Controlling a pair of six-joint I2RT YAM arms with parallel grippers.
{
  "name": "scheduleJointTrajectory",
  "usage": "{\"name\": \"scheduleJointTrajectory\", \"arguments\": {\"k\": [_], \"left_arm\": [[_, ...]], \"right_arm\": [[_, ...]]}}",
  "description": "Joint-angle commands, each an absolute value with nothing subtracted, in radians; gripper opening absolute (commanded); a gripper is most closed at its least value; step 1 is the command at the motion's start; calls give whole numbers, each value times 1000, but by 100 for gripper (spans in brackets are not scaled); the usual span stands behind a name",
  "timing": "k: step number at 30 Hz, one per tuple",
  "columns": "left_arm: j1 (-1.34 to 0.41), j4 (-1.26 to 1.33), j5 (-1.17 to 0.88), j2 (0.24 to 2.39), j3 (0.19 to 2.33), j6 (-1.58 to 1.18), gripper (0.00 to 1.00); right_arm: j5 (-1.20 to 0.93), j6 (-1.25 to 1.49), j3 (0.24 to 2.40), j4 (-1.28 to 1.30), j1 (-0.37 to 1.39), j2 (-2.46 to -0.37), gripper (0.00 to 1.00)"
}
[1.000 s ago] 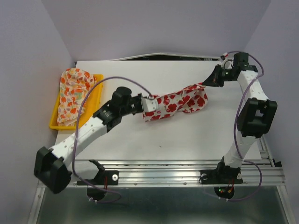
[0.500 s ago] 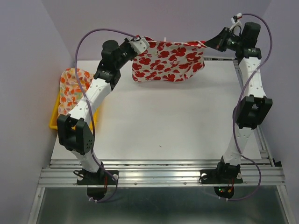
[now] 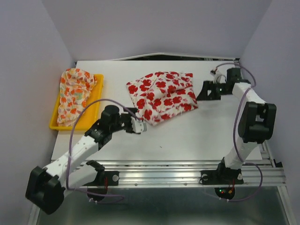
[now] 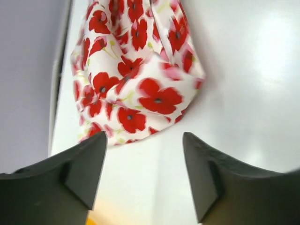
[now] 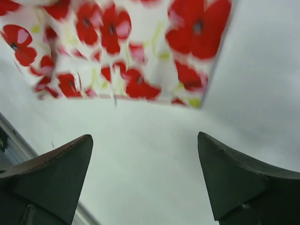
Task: Fold and stack the skirts
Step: Flatten the skirt out
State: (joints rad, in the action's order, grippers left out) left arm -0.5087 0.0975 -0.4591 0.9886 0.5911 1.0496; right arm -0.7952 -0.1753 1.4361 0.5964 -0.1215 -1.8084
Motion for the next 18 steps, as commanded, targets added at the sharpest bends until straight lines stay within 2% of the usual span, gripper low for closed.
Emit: {"name": "scheduleJointTrajectory", "arguments": {"k": [1, 5, 8, 9, 11, 14, 18], "left_arm": [[-609, -99, -494, 728, 557, 987, 88], [-624, -265, -480, 747, 644, 896, 83], [-626, -351, -462, 874, 765, 834, 70], [-627, -332, -448, 915, 794, 781, 67], [-644, -350, -457, 1064, 894, 697, 61], [-710, -316, -358, 1233, 977, 591, 60], [-781, -301, -298, 1422, 1150, 482, 58]], "right_arm": [[-658, -434, 1270, 848, -137, -1685, 100], [-594, -477, 1256, 856, -137, -1577, 100], [-531, -546, 1281, 867, -137, -1562, 87], [-511, -548, 1281, 853, -137, -1562, 75], [-486, -526, 1279, 807, -137, -1569, 65], [-471, -502, 1275, 697, -121, -1583, 57], [-472, -485, 1284, 612, -46, -1623, 55]]}}
